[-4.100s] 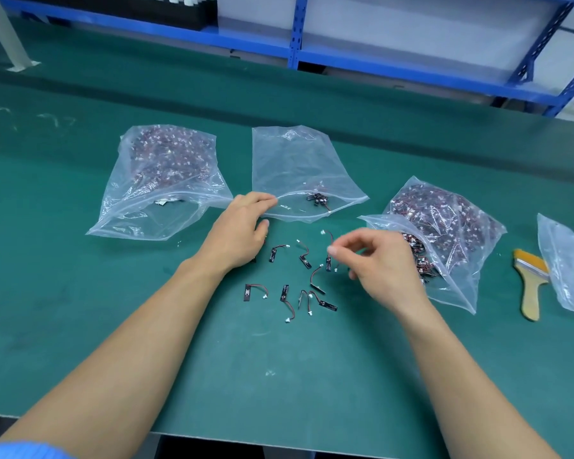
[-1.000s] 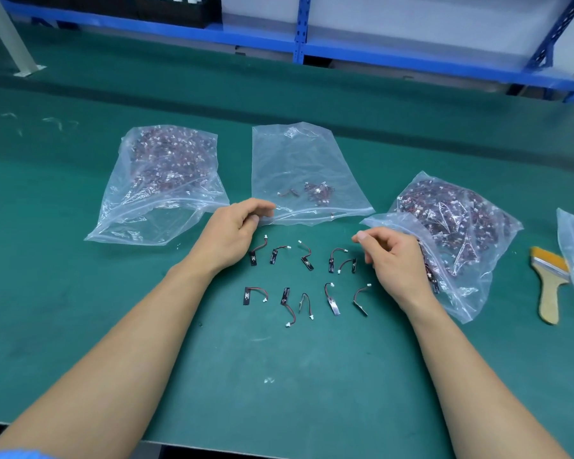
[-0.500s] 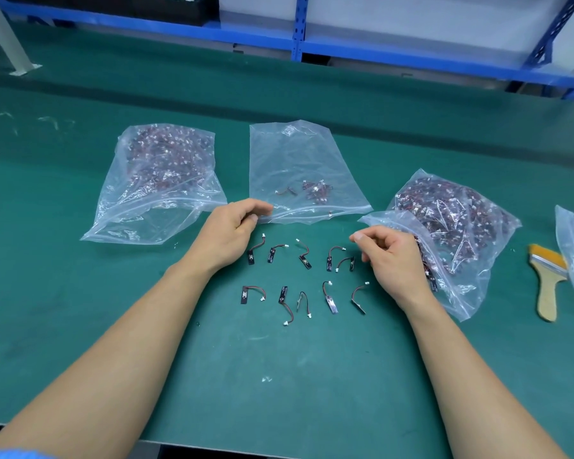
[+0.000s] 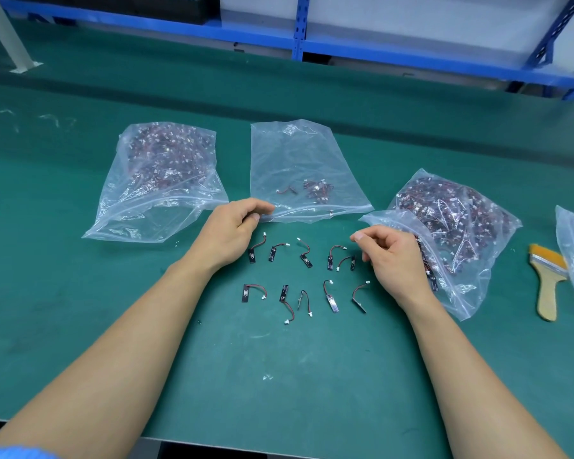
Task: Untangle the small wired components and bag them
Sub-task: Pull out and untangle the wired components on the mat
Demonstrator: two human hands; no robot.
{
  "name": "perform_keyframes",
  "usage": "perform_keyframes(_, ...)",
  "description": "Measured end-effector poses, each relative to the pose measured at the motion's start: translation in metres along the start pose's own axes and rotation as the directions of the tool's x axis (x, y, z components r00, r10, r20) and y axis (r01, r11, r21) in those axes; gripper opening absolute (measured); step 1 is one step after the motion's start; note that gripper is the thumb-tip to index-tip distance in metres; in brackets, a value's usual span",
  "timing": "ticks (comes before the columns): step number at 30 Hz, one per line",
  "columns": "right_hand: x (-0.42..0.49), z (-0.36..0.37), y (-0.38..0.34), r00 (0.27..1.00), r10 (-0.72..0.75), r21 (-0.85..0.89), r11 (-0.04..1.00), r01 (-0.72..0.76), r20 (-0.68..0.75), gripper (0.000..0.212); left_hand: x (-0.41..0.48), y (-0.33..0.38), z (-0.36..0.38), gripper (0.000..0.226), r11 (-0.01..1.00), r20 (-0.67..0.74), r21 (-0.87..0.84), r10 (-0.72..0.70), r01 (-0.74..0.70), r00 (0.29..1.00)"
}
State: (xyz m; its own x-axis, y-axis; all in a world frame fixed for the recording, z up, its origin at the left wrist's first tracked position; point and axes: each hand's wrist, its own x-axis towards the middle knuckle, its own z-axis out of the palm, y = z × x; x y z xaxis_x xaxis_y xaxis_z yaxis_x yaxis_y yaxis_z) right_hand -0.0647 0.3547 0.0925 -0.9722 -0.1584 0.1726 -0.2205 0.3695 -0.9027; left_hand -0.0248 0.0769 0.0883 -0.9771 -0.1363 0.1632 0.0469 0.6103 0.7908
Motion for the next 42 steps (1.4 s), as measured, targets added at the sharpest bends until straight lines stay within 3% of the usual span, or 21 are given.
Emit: perform_keyframes(42,-0.0005,-0.0006,0.0009,1.000,0.000,0.009,1.000,0.000,0.001,0.016,-0.0021,0.0032,-0.0010,0.034,1.000,0.004,-0.005,-0.006,0.006,1.000)
